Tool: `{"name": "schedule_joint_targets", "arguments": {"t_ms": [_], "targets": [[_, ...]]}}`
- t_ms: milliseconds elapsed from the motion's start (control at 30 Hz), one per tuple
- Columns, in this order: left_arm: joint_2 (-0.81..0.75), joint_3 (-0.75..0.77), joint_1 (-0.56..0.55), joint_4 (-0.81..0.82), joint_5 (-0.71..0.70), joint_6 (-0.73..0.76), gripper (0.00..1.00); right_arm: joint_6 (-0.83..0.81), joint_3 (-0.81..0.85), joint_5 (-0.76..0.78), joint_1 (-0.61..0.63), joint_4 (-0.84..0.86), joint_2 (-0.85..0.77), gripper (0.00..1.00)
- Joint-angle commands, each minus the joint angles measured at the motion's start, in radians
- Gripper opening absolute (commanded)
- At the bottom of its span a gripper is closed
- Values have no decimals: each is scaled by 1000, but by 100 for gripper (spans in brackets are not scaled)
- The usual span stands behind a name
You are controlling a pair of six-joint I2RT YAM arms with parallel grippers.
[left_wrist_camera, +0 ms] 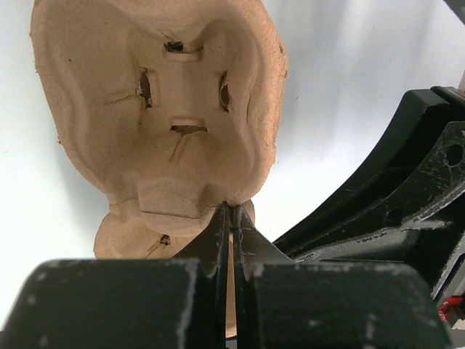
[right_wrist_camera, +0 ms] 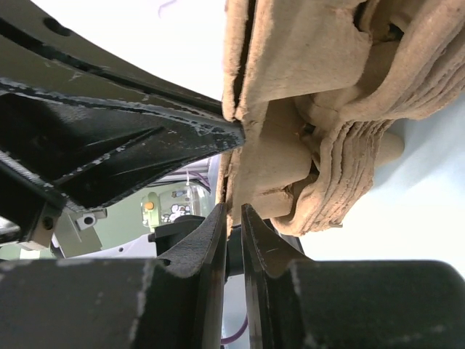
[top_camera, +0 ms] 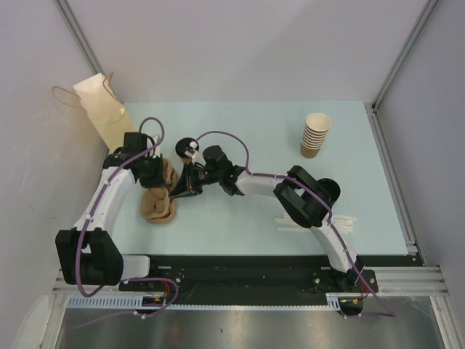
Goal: Pack the takeout coffee
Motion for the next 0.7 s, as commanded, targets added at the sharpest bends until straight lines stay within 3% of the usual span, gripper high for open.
{"name": "schedule_joint_targets", "arguments": {"t_ms": [0, 233, 667], "targets": [[-26, 39, 9, 7, 27, -11, 0, 2, 12, -2, 7, 46, 13, 18], [-23, 40, 15, 7, 41, -18, 0, 2, 31, -2, 10, 43, 28, 17], [-8, 42, 15, 0, 41, -34, 0, -119, 117, 91, 32, -153, 30, 19]]}}
